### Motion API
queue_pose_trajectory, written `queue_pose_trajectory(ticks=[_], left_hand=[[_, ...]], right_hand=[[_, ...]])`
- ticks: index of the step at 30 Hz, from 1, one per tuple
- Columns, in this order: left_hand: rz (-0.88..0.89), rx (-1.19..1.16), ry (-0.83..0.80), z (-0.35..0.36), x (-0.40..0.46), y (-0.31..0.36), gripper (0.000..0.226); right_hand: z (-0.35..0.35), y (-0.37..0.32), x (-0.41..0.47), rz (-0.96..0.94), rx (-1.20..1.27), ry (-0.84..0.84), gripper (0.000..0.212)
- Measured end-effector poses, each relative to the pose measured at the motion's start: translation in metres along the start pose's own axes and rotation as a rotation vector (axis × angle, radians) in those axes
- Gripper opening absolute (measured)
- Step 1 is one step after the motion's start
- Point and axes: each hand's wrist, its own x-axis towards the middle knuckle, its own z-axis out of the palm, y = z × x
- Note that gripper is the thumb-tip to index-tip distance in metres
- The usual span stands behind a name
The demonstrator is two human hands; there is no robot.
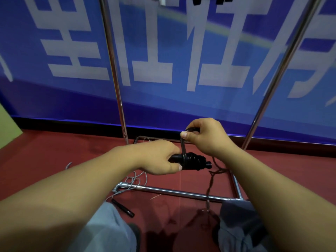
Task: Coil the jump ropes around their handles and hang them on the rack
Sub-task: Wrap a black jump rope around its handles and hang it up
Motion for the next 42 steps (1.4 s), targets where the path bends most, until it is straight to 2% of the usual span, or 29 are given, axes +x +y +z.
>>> queue_pose_trajectory(ticks=[10,13,16,18,23,25,27,29,32,36,42], left_hand=[[0.073,0.025,0.027,-0.003,-0.006,0.01,0.026],[0.076,-0.015,0.026,-0.002,-0.008,0.009,0.024],[0.115,-0.143,0.039,-0.005,-0.012,0.011,0.021],[0.146,-0.314,0.052,-0.009,-0.015,0.014,0.016],[0.213,-0.627,0.075,-0.013,-0.018,0.021,0.013],[0.226,-0.73,0.1,-0.013,-0.017,0.024,0.011],[0.223,-0.816,0.148,-0.015,-0.017,0.026,0.007],[0.207,-0.864,0.225,-0.018,-0.017,0.025,0.008],[0.152,-0.919,0.348,-0.021,-0.013,0.025,0.015],[0.02,-0.971,0.495,-0.023,-0.006,0.018,0.017],[-0.214,-0.858,0.607,-0.02,0.001,-0.008,0.017]], right_hand=[[0.0,0.009,0.005,-0.028,-0.036,-0.069,0.019],[-0.004,0.012,0.007,0.031,-0.019,-0.093,0.03],[-0.012,0.014,0.009,0.119,0.066,-0.133,0.037],[-0.016,0.016,0.011,0.155,0.165,-0.162,0.037],[-0.024,0.014,0.013,0.159,0.279,-0.233,0.052],[-0.024,0.015,0.012,0.185,0.373,-0.232,0.05],[-0.022,0.019,0.012,0.217,0.518,-0.252,0.033],[-0.021,0.021,0.012,0.18,0.535,-0.279,0.019],[-0.017,0.017,0.011,0.19,0.502,-0.228,0.028],[-0.013,0.014,0.01,0.203,0.521,-0.239,0.023],[-0.012,0.01,0.007,0.157,0.45,-0.26,0.026]])
